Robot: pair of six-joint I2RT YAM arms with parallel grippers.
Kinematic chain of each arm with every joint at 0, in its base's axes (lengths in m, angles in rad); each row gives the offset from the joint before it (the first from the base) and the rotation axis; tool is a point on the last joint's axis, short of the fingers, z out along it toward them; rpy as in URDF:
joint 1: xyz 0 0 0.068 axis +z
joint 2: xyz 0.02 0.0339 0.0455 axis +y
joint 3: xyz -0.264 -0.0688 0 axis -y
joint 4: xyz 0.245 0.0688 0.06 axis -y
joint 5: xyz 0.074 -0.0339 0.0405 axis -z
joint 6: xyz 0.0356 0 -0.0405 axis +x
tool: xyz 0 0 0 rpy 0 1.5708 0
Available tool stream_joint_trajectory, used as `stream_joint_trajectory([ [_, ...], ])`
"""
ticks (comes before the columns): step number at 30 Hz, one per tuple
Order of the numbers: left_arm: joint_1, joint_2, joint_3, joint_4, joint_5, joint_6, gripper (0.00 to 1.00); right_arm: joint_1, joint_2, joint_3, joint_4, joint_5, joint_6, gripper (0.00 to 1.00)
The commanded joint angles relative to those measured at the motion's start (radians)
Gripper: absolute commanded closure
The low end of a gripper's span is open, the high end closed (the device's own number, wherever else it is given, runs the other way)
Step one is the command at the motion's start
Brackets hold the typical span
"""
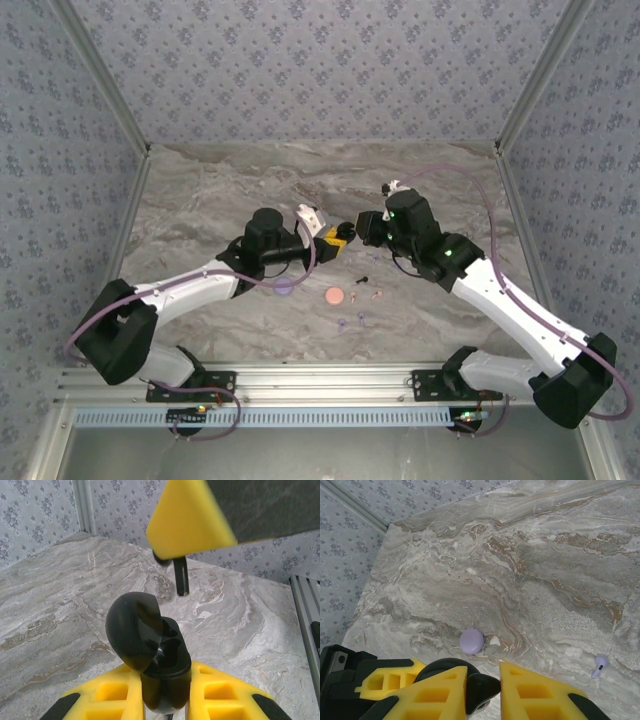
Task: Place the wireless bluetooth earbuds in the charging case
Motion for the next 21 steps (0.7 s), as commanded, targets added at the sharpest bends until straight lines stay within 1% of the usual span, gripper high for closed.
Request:
stream_joint_trajectory([
  [1,-0.006,-0.001,0.043,0.049,-0.002,-0.024,1.0,0.018,0.011,0.027,0.022,0.052,-0.005,0.77],
  [21,-0.008,-0.003,0.049,0.061,-0.002,-0.058,1.0,0.054,0.035,0.01,0.053,0.099,-0.005,0.77],
])
